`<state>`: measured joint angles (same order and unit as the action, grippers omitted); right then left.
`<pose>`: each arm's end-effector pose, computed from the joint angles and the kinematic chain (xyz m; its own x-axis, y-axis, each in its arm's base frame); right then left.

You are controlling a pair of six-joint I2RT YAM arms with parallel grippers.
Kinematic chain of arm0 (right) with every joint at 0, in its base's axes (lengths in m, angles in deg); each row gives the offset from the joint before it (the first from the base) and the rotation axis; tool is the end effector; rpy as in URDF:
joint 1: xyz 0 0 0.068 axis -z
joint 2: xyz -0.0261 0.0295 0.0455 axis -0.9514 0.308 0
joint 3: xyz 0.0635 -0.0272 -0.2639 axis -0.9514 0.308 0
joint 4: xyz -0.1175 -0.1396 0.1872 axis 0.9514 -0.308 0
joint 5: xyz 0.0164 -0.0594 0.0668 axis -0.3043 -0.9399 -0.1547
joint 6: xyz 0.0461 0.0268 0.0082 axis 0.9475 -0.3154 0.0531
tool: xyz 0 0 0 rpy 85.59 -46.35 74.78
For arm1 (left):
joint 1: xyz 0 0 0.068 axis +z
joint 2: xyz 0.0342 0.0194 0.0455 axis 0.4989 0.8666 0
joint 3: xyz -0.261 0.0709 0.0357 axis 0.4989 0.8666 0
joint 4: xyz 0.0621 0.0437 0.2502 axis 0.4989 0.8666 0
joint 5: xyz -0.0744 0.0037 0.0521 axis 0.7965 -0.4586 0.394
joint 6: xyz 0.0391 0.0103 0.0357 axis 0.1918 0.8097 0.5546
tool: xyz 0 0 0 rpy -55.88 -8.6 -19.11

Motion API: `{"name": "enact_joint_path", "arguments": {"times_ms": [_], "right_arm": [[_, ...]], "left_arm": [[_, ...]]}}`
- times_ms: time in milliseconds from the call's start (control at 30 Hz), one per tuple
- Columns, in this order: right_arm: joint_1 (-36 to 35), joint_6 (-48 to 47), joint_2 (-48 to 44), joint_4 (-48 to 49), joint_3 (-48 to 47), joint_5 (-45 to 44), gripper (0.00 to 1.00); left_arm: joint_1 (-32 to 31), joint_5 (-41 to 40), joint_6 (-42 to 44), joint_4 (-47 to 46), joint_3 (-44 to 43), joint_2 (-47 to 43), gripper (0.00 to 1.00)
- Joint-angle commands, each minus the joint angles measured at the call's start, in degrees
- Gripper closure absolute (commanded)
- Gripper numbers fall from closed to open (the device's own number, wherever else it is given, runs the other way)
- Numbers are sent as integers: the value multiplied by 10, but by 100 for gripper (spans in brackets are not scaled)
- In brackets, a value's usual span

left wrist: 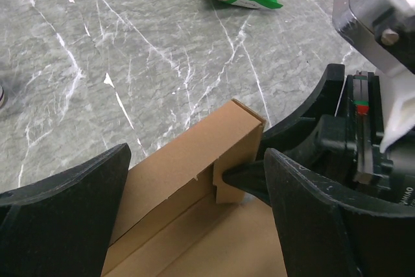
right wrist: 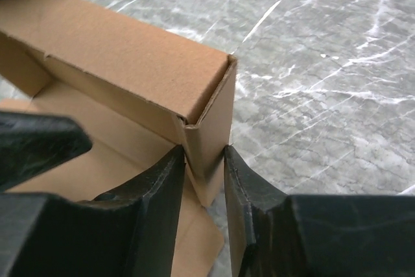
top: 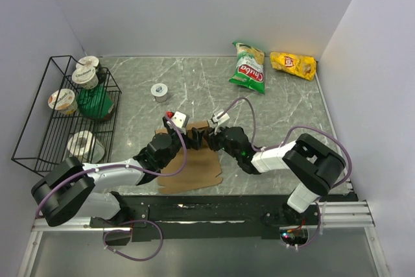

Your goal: Fold the paper box

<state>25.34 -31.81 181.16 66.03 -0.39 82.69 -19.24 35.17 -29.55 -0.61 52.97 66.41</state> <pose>0.2100 0.2192 0.1579 -0.2536 -0.1246 -0.9592 -0.6554 0.7515 0.0757 0.1768 -0.1879 0.2063 -0.1675 -0.1001 -0.9808 0.4992 0.8492 -0.1719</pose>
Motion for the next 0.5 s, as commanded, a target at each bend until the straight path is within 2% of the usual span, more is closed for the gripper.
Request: {"name": "enact_joint_path", "arguments": {"times_ms": [0,133,200,467], "right_arm": [[-12,19,12,41,-35,-56,68],[-22,22,19,35,-41,-97,76],[-28,22,23,29,-45,-116,86],[-42,25,30,13,-55,-190,94]], "left_arm": [[-7,37,-33,97,26,11,11],[-7,37,-35,95,27,10,11],[-7,37,-36,95,26,9,11],[-6,38,-37,92,27,7,11]]}}
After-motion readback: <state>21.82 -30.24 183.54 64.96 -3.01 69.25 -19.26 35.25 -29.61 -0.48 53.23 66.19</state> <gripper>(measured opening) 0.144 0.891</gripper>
